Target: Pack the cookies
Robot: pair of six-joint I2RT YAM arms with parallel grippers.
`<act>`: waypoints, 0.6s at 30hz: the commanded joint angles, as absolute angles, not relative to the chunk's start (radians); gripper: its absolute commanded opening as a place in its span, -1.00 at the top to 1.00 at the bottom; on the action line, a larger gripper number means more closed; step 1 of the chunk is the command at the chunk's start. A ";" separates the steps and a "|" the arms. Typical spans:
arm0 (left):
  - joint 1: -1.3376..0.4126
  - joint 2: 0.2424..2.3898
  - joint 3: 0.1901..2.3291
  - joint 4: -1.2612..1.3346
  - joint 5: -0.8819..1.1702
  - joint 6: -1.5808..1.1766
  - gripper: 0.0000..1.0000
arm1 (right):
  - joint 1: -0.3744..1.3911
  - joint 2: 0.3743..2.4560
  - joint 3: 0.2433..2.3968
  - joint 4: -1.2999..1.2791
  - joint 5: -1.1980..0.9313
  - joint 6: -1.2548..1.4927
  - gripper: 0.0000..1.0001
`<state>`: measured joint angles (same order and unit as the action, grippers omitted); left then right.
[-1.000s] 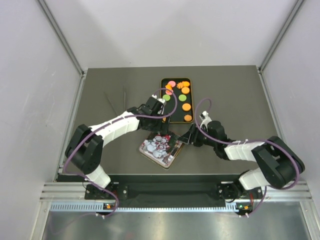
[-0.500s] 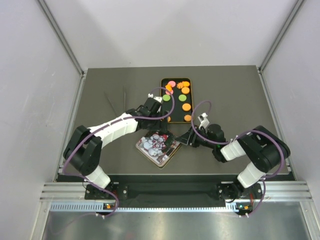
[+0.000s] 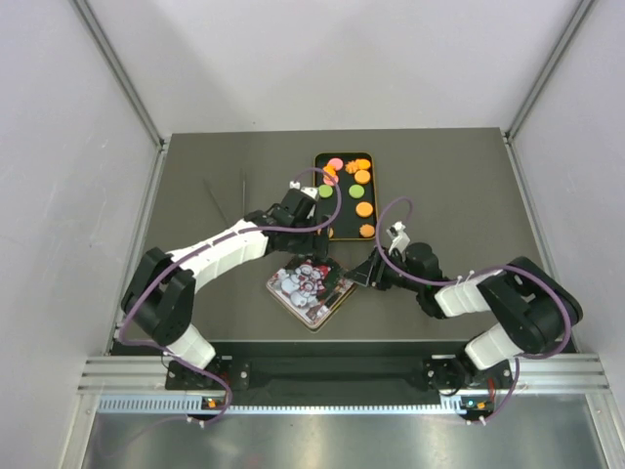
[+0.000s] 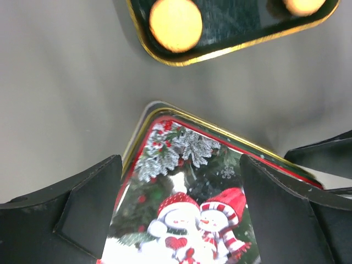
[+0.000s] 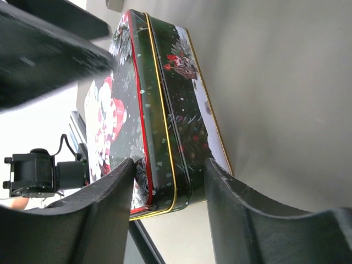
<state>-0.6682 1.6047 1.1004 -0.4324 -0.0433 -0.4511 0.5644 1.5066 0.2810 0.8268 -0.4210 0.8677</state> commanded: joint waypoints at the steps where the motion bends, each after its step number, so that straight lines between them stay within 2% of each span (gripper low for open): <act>1: -0.626 1.511 1.178 -0.463 -0.047 -0.443 -0.86 | 0.580 1.500 0.276 0.591 -0.379 0.802 -0.09; 7: -0.562 1.410 1.132 -0.514 -0.132 -0.518 -0.86 | 0.580 1.442 0.314 0.506 -0.345 0.767 -0.46; 11: -0.497 1.321 1.024 -0.493 -0.098 -0.580 -0.86 | 0.580 1.361 0.357 0.364 -0.301 0.707 -0.68; 18: -0.465 1.172 0.836 -0.394 -0.005 -0.650 -0.86 | 0.580 1.237 0.460 0.116 -0.169 0.612 -0.70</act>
<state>-0.4652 1.2160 0.8799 -0.4671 -0.0536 -0.6029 0.5678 1.2949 0.3923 0.3130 -0.2867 0.7067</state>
